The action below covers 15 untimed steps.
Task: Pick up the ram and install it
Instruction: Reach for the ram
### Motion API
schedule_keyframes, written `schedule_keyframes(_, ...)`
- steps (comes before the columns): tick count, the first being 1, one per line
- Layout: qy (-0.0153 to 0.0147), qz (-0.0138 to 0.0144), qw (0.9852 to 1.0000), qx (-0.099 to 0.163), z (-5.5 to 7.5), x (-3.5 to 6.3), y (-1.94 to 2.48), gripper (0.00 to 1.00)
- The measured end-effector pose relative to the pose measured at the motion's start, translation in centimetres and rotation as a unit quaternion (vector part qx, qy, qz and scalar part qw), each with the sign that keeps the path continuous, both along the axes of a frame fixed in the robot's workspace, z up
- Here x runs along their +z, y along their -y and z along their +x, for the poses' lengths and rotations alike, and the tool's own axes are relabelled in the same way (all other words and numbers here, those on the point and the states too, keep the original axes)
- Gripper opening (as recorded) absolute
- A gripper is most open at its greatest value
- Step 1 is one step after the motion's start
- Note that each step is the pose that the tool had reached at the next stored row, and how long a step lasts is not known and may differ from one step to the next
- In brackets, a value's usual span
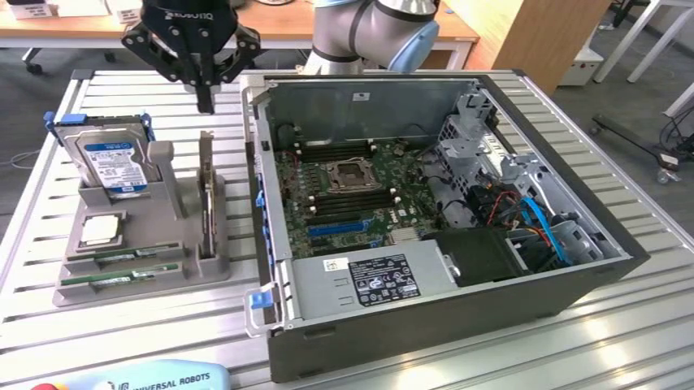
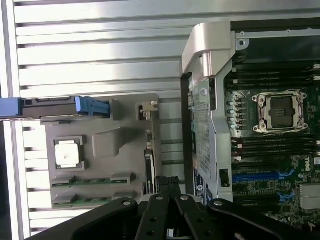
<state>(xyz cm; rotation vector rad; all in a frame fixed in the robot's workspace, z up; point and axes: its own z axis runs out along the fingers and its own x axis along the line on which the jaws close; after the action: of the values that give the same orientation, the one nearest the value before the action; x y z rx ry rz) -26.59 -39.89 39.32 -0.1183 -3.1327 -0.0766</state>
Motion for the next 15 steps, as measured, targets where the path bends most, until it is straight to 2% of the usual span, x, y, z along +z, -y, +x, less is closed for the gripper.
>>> schedule_keyframes(15,0.0,0.0,1.0,0.0,-3.0,0.0,0.0,0.1)
